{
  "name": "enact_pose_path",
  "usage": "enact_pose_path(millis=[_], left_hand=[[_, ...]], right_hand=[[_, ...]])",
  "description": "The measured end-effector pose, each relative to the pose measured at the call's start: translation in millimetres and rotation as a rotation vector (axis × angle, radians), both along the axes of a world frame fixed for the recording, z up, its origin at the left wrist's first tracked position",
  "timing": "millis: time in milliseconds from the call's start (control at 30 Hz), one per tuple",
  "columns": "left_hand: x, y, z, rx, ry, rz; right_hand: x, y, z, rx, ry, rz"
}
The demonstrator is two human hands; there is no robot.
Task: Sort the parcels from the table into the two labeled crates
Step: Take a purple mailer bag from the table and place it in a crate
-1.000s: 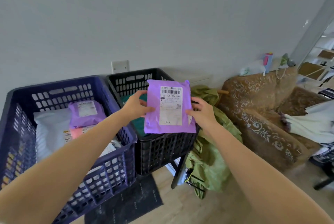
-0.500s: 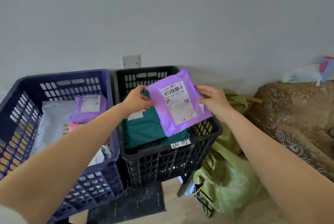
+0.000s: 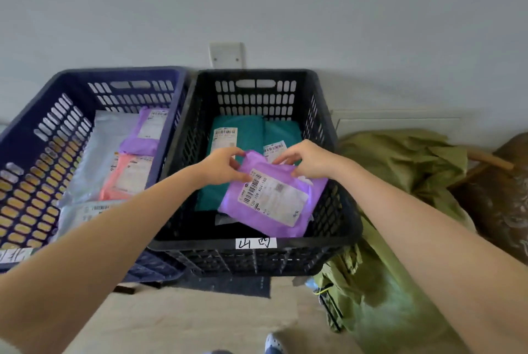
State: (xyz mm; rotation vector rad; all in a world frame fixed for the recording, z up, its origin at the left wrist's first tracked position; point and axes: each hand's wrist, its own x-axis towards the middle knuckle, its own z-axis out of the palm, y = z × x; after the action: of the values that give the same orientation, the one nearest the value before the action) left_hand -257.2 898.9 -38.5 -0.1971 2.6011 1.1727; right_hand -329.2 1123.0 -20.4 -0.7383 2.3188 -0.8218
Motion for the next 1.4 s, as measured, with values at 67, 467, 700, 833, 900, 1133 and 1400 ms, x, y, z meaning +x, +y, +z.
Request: enact_pose_path(millis=[67, 467, 700, 833, 900, 1133, 1400], left_hand=[[5, 2, -10, 0.015, -0.032, 0.009], [-7, 4, -57, -0.137, -0.13, -0.199], [-23, -5, -68, 0.076, -0.277, -0.132], [-18, 4, -77, 0.068, -0.403, -0.184], [-14, 11, -84, 0.012, -0.403, -0.212], [-10, 16, -100, -0.179, -0.364, -0.335], [-10, 15, -94, -0.511, -0.322, -0.504]], right_hand=[[-7, -4, -8, 0.062, -0.04, 0.058], [-26, -28, -62, 0.345, -0.065, 0.188], [-42, -29, -69, 0.273, -0.102, 0.091], [-28, -30, -79, 0.346, -0.146, 0.097], [-19, -32, -85, 0.376, -0.112, 0.099], [-3, -39, -98, 0.457, -0.033, 0.175], [3, -37, -84, 0.67, 0.088, 0.413]])
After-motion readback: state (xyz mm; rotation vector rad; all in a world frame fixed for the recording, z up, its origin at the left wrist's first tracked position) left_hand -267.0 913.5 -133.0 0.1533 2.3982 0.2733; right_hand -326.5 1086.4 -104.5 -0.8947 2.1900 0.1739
